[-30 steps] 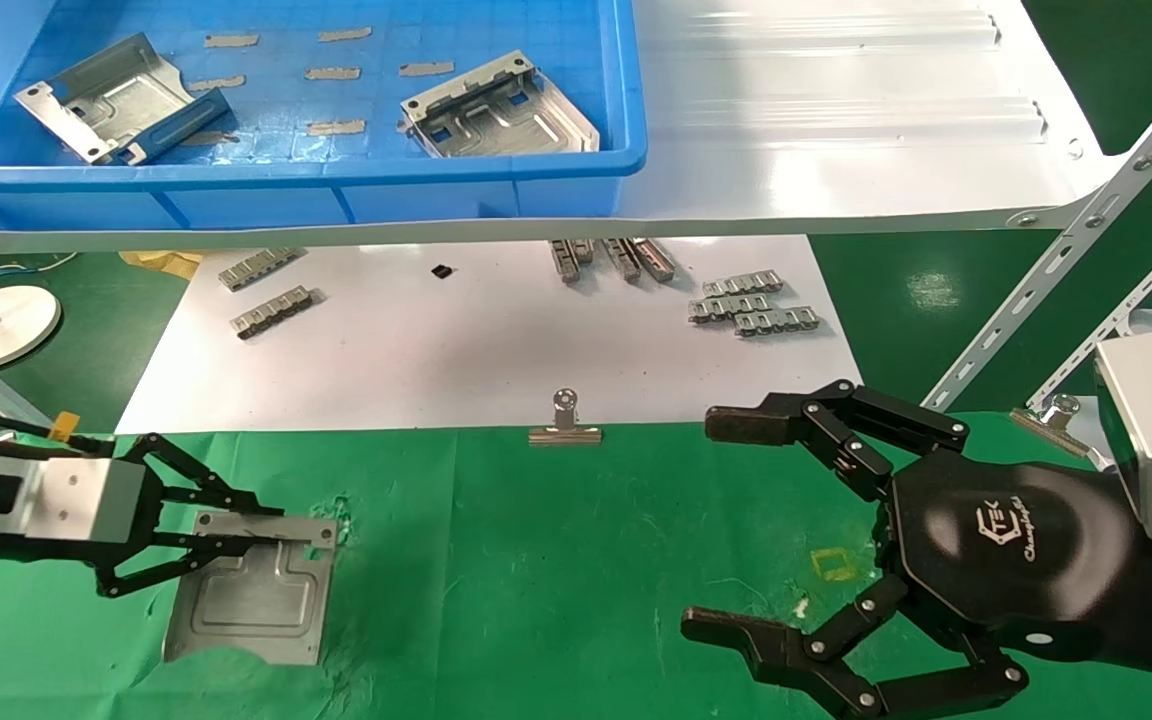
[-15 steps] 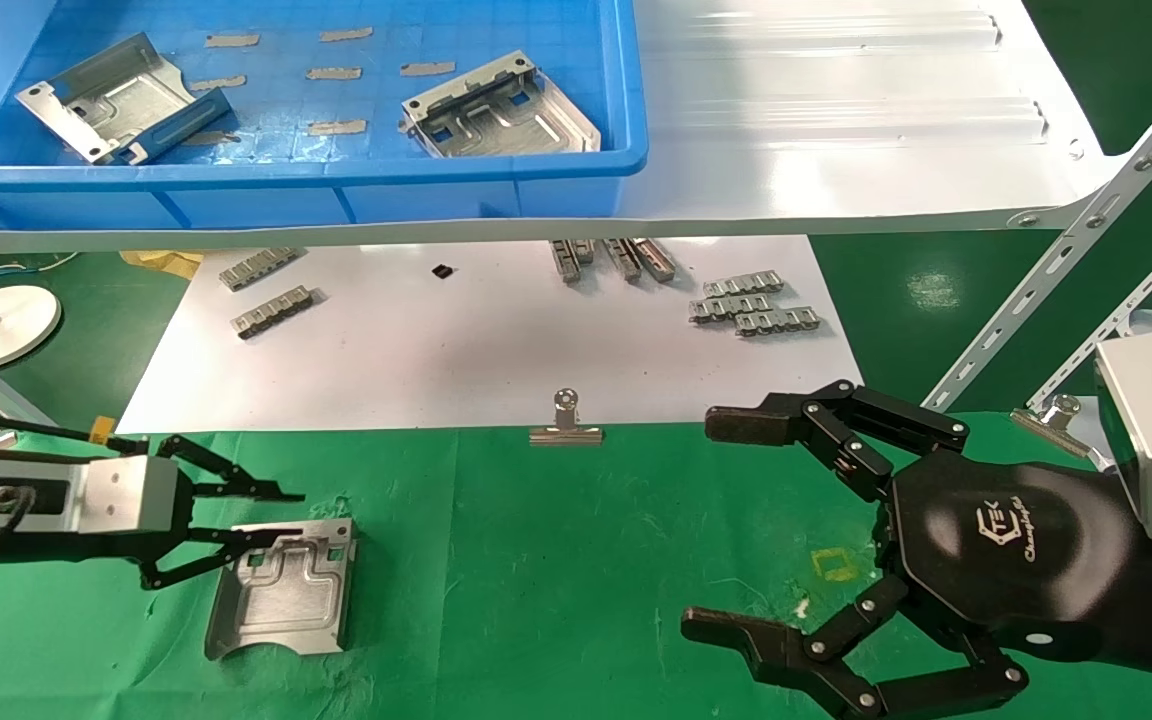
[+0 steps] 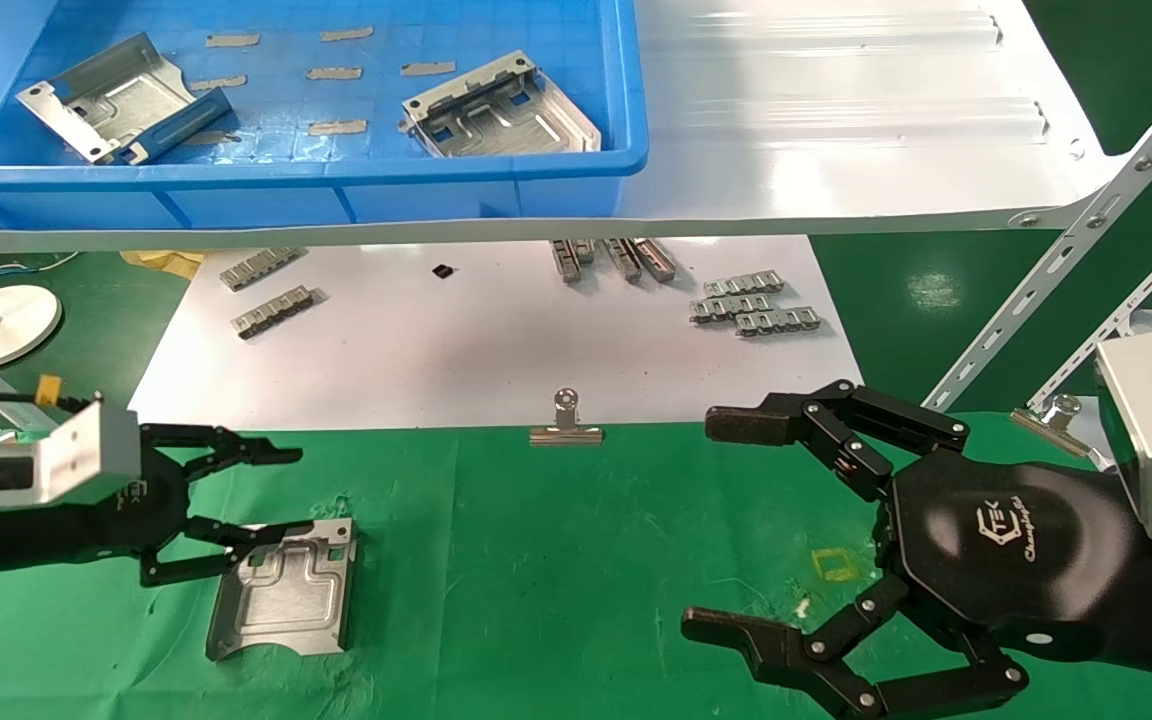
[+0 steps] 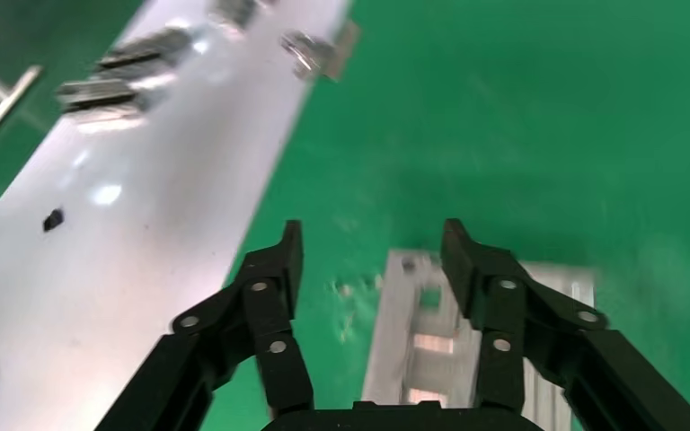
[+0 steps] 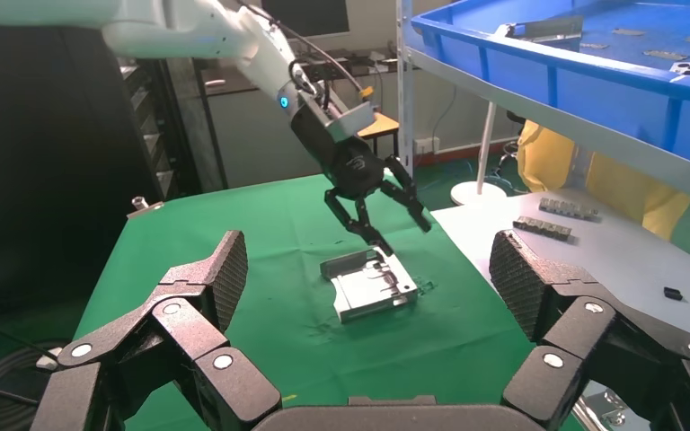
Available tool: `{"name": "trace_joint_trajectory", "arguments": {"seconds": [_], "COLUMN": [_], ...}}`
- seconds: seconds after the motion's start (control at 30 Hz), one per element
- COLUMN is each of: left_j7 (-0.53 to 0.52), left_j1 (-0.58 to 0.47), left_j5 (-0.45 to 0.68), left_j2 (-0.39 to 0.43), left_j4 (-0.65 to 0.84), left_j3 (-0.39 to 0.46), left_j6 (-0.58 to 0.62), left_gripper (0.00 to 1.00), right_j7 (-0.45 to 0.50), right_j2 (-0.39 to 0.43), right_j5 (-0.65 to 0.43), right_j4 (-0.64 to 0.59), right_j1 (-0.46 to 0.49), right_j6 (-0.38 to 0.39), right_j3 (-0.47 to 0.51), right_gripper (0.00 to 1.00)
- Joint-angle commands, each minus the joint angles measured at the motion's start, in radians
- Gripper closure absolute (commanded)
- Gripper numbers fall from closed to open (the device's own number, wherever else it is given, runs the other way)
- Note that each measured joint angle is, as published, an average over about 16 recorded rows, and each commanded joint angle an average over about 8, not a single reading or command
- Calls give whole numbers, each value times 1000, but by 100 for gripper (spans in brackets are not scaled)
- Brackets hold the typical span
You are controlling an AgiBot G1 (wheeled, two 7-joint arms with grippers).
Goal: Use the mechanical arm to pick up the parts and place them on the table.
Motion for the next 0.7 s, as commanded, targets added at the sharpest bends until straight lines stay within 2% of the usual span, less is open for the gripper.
{"name": "trace_joint_trajectory", "arguments": {"seconds": [0.03,0.43,0.7], "left_j7": [-50,-72,-168], "left_j1": [27,45,109], "left_j5": [-37,-48,-62], "left_j2": [-6,-11,-33], "left_j4": [1,-24,-159], "left_j3": [-16,-33,-117], "left_j6": [3,2,-10], "left_gripper": [0,0,0], "right_j7": [0,0,0], "right_j2": [0,0,0], "right_j5": [0,0,0], "right_j4": [0,0,0], "right_j1": [0,0,0], "right_j6": [0,0,0], "right_j3": [0,0,0], "right_gripper": [0,0,0]}}
